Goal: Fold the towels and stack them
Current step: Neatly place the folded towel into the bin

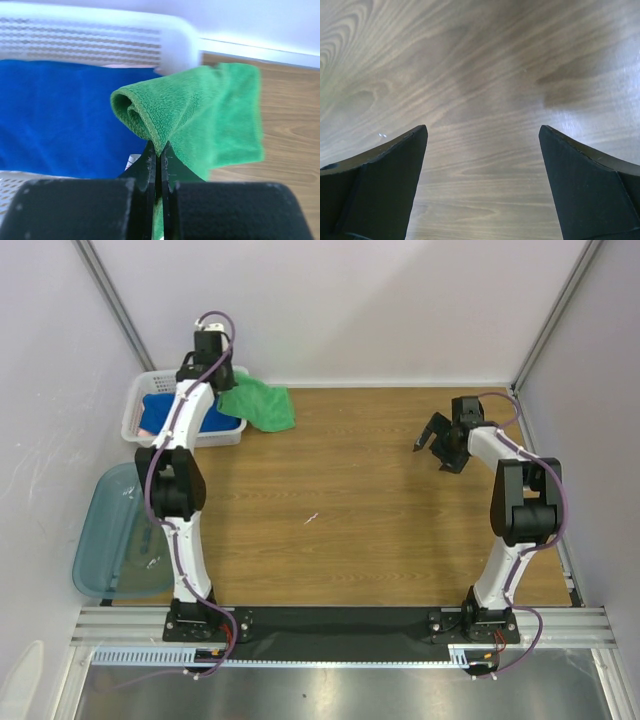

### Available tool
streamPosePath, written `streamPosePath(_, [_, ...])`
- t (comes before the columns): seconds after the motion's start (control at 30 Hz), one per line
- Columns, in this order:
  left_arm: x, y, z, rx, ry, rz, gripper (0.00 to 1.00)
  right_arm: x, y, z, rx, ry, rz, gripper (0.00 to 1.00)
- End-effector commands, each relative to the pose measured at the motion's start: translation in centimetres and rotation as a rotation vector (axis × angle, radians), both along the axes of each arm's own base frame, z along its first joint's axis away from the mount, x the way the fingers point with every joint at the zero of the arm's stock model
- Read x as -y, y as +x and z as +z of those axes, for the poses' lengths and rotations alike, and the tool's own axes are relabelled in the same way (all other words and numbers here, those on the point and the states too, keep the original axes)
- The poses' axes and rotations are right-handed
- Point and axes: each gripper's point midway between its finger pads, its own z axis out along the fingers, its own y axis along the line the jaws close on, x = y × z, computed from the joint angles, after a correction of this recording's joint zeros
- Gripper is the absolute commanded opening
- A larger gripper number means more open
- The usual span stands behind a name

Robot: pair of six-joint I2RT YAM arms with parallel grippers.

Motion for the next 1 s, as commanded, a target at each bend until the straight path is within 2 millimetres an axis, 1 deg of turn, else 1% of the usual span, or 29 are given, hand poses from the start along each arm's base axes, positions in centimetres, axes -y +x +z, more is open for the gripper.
streamPosePath(0.0, [-2.5,0.3,1.8,0.037,-0.012,0.015,0.0,-0.1,1.1,0.6,0.004,-0.005,-0.005,1.0])
streamPosePath(0.03, [-3.3,0.2,1.5,0.03,0.003,0.021,0.0,-0.2,1.2,0.5,0.001,-0.006,-0.004,1.0])
streamPosePath(0.1, [-3.7,0.4,1.1,0.027,0.041,-0.004,0.0,-0.4,1.4,0.5,-0.003,-0.009,0.006,1.0])
streamPosePath(0.13, [-5.5,0.3,0.6,0.015,0.056,0.019,0.0,-0.3,1.4,0.6,-0.003,-0.013,0.003,1.0])
streamPosePath(0.17, [-6.1,0.4,0.2,0.008,0.08,0.012,0.0,-0.4,1.4,0.5,-0.009,-0.017,0.006,1.0])
streamPosePath(0.2, [-7.2,0.4,0.0,0.002,0.093,0.03,0.0,-0.3,1.1,0.4,-0.018,-0.021,0.002,1.0])
streamPosePath(0.23, [-7.9,0.3,-0.3,-0.004,0.099,0.041,0.0,-0.3,1.1,0.4,-0.018,-0.024,0.001,1.0])
streamPosePath(0.27, [-8.4,0.4,-1.1,-0.017,0.099,0.049,0.0,-0.5,0.9,0.3,-0.026,-0.024,-0.001,1.0])
streamPosePath(0.3, [-9.7,0.3,-1.4,-0.021,0.102,0.074,0.0,-0.4,0.8,0.2,-0.029,-0.029,-0.002,1.0])
streamPosePath(0.37, [-11.4,0.4,-2.1,-0.026,0.116,0.114,0.0,-0.5,0.6,0.0,-0.038,-0.036,-0.007,1.0])
streamPosePath(0.4, [-12.7,0.2,-2.5,-0.031,0.122,0.142,0.0,-0.7,0.4,-0.3,-0.045,-0.043,-0.003,1.0])
streamPosePath(0.43, [-13.5,0.1,-3.1,-0.038,0.126,0.159,0.0,-0.9,0.3,-0.3,-0.047,-0.045,-0.002,1.0])
streamPosePath(0.5, [-15.1,0.1,-3.3,-0.033,0.154,0.175,0.0,-1.1,0.3,-0.4,-0.052,-0.052,-0.001,1.0])
streamPosePath(0.53, [-15.6,0.1,-3.6,-0.034,0.161,0.183,0.0,-1.4,0.1,-0.6,-0.059,-0.056,0.008,1.0])
streamPosePath(0.6, [-17.0,0.2,-3.6,-0.025,0.179,0.203,0.0,-1.5,0.0,-0.7,-0.07,-0.061,0.005,1.0])
streamPosePath(0.63, [-17.4,0.3,-4.0,-0.027,0.182,0.206,0.0,-1.9,-0.1,-0.8,-0.074,-0.063,0.01,1.0])
streamPosePath(0.7, [-18.3,0.5,-4.2,-0.024,0.2,0.212,0.0,-1.9,-0.3,-0.8,-0.081,-0.072,0.005,1.0])
streamPosePath(0.73, [-18.6,0.6,-4.6,-0.027,0.203,0.211,0.0,-2.0,-0.3,-0.8,-0.083,-0.074,0.005,1.0])
streamPosePath(0.8, [-19.5,0.9,-4.9,-0.023,0.223,0.221,0.0,-2.1,-0.5,-0.9,-0.094,-0.079,0.006,1.0])
streamPosePath(0.83, [-19.9,1.1,-5.7,-0.033,0.228,0.222,0.0,-2.2,-0.5,-0.9,-0.099,-0.08,0.006,1.0])
streamPosePath(0.9, [-20.9,1.1,-5.8,-0.042,0.248,0.246,0.0,-2.4,-0.5,-0.9,-0.112,-0.087,0.009,1.0])
streamPosePath(0.93, [-21.3,1.4,-5.3,-0.031,0.254,0.251,0.01,-2.5,-0.5,-1.1,-0.119,-0.088,0.013,1.0])
streamPosePath(0.97, [-21.7,1.4,-5.5,-0.032,0.257,0.255,0.0,-2.8,-0.5,-0.9,-0.122,-0.089,0.019,1.0])
